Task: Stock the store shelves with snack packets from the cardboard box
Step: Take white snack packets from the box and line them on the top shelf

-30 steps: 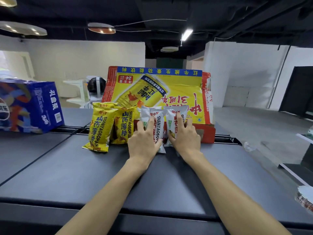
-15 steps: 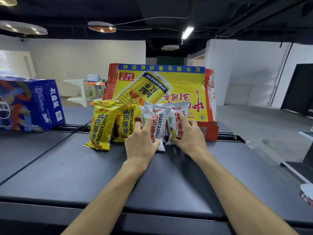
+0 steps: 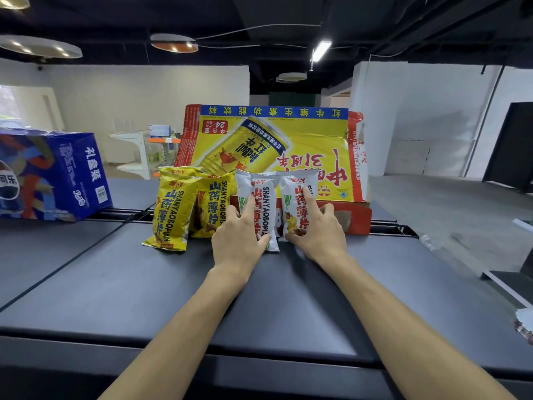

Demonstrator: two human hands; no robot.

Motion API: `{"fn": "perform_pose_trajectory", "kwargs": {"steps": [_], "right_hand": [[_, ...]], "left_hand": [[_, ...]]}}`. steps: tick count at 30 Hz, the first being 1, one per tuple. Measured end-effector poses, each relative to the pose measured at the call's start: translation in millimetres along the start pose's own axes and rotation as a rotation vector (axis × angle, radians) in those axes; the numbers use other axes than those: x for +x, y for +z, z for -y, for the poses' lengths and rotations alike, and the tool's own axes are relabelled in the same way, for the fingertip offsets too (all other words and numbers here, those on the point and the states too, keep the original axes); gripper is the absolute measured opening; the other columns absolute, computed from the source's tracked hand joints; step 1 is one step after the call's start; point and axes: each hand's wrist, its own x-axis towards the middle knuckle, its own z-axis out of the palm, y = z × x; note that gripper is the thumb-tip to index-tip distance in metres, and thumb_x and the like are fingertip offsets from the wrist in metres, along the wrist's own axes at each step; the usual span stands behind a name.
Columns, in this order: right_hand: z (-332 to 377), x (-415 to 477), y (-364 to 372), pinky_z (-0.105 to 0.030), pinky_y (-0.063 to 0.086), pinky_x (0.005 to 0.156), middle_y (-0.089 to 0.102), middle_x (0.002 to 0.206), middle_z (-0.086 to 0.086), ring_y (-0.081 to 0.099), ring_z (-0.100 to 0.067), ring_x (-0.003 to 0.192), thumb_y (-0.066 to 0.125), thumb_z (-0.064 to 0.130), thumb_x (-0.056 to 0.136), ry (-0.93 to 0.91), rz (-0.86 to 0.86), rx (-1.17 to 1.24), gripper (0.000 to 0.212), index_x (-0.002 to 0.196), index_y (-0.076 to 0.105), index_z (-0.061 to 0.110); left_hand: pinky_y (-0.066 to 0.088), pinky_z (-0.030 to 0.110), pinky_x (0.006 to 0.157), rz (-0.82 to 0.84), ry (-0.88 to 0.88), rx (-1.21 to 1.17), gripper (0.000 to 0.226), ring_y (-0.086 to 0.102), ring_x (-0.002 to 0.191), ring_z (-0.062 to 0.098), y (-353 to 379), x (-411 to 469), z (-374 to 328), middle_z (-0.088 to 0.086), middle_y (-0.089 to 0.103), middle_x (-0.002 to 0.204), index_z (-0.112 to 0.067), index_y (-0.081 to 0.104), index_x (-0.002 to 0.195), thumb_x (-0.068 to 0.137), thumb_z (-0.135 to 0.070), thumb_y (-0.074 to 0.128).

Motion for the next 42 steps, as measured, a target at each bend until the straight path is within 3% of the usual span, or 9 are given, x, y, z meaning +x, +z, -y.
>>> {"fn": "perform_pose_trajectory", "kwargs": {"steps": [7,13,20,27,33,39,42], "right_hand": [[2,-4,-1,-0.040,0.050,0.087,0.039,0.112,-0.008,0.051,-0.031,0.105,0.082,0.048,0.072,0.040,0.028,0.033,0.115,0.154,0.001,0.043],[17,-28,-22,-0.042,0.052,0.089,0.036,0.116,-0.008,0.053,-0.034,0.107,0.084,0.037,0.072,0.042,0.054,0.044,0.108,0.152,0.011,0.037],[38,-71,-77,-0.039,0.047,0.096,0.046,0.125,-0.013,0.054,-0.034,0.115,0.078,0.031,0.080,0.111,0.167,-0.110,0.081,0.144,0.029,0.024],[60,-132,-129,-0.034,0.048,0.079,0.051,0.116,-0.011,0.056,-0.029,0.099,0.073,0.020,0.081,0.113,0.157,-0.251,0.062,0.132,0.038,0.020],[66,-183,-179,-0.037,0.049,0.079,0.050,0.118,-0.013,0.056,-0.033,0.100,0.072,0.018,0.081,0.184,0.142,-0.333,0.065,0.136,0.037,0.022],[66,-214,-218,-0.031,0.040,0.077,0.048,0.122,-0.012,0.054,-0.033,0.109,0.069,0.014,0.082,0.211,0.108,-0.328,0.077,0.147,0.030,0.025],[54,-231,-236,-0.034,0.043,0.082,0.049,0.124,-0.012,0.054,-0.033,0.111,0.070,0.018,0.083,0.232,0.087,-0.328,0.075,0.146,0.031,0.025]], "left_hand": [[0.051,0.032,0.069,0.002,-0.014,0.040,0.089,0.064,0.087,0.025,-2,-5,-5,0.005,0.043,0.114,-0.033,0.017,0.155,0.084,-0.057,0.064],[0.051,0.038,0.078,0.161,0.000,0.058,0.092,0.064,0.099,0.032,-25,-18,-13,0.010,0.042,0.124,-0.031,0.010,0.155,0.084,-0.053,0.065],[0.048,0.037,0.075,0.205,0.142,0.097,0.057,0.062,0.101,0.032,-83,-45,-15,0.008,0.051,0.121,-0.027,0.037,0.137,0.087,-0.037,0.061],[0.048,0.035,0.073,0.191,0.305,0.026,0.044,0.063,0.101,0.027,-127,-79,-13,0.005,0.060,0.119,-0.025,0.051,0.127,0.085,-0.032,0.061],[0.054,0.037,0.075,0.200,0.388,-0.069,0.043,0.064,0.098,0.028,-154,-116,-21,0.004,0.065,0.111,-0.023,0.051,0.124,0.085,-0.035,0.062],[0.044,0.032,0.065,0.204,0.440,-0.100,0.043,0.063,0.097,0.029,-183,-143,-43,0.005,0.064,0.113,-0.023,0.049,0.126,0.087,-0.033,0.060],[0.042,0.032,0.066,0.201,0.460,-0.118,0.043,0.062,0.101,0.027,-194,-158,-67,0.003,0.064,0.115,-0.024,0.050,0.127,0.086,-0.032,0.061]]}}
